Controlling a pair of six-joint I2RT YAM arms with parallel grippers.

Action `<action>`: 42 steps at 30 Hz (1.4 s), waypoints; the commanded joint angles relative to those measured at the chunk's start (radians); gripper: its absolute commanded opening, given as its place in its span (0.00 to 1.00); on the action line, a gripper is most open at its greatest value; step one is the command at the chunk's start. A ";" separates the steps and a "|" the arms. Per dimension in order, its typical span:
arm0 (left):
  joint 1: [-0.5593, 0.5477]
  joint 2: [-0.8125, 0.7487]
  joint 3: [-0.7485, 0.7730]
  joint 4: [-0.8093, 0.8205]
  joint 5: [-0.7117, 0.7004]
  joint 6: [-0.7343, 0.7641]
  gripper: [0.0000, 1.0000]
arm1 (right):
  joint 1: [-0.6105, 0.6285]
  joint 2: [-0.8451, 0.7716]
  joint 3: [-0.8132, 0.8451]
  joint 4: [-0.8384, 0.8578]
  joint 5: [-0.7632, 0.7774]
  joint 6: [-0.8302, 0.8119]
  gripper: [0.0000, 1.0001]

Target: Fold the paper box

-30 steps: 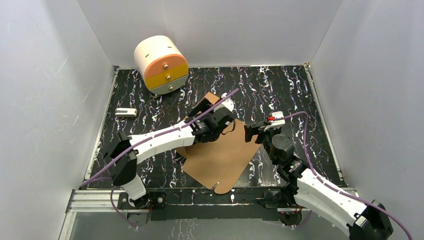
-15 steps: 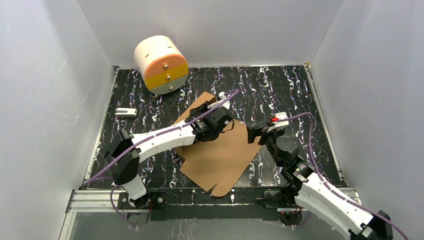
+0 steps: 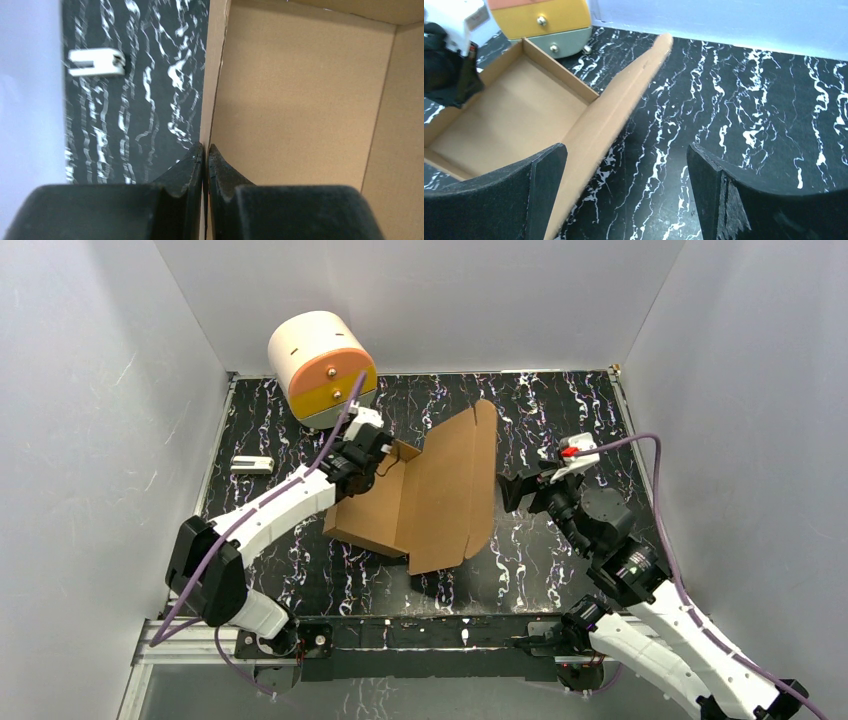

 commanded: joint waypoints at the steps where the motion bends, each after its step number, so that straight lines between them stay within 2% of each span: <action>1: 0.107 -0.047 -0.061 -0.007 0.212 -0.192 0.05 | -0.001 0.032 0.136 -0.086 -0.067 -0.009 0.99; 5: 0.183 -0.049 -0.140 0.056 0.307 -0.319 0.07 | -0.001 0.096 0.217 -0.141 -0.103 -0.009 0.99; 11: 0.202 -0.051 -0.271 0.176 0.425 -0.570 0.11 | -0.002 0.249 0.345 -0.210 -0.212 -0.031 0.99; 15: 0.202 -0.067 -0.383 0.292 0.501 -0.686 0.18 | -0.002 0.336 0.454 -0.257 -0.266 -0.055 0.99; 18: 0.202 -0.096 -0.426 0.331 0.522 -0.703 0.27 | -0.002 0.394 0.528 -0.290 -0.320 -0.075 0.99; 26: 0.202 -0.279 -0.369 0.209 0.411 -0.553 0.44 | -0.001 0.533 0.692 -0.380 -0.442 -0.072 0.99; 29: 0.202 -0.372 -0.342 0.157 0.341 -0.481 0.64 | -0.001 0.592 0.762 -0.419 -0.466 -0.067 0.99; 32: 0.204 -0.454 -0.303 0.120 0.297 -0.380 0.73 | 0.000 0.657 0.839 -0.457 -0.492 -0.063 0.99; 38: 0.203 -0.544 -0.234 0.130 0.241 -0.149 0.82 | 0.024 0.780 0.972 -0.528 -0.501 -0.051 0.98; 42: 0.222 -0.553 -0.266 0.161 0.252 -0.037 0.82 | 0.077 0.896 1.087 -0.597 -0.440 -0.047 0.97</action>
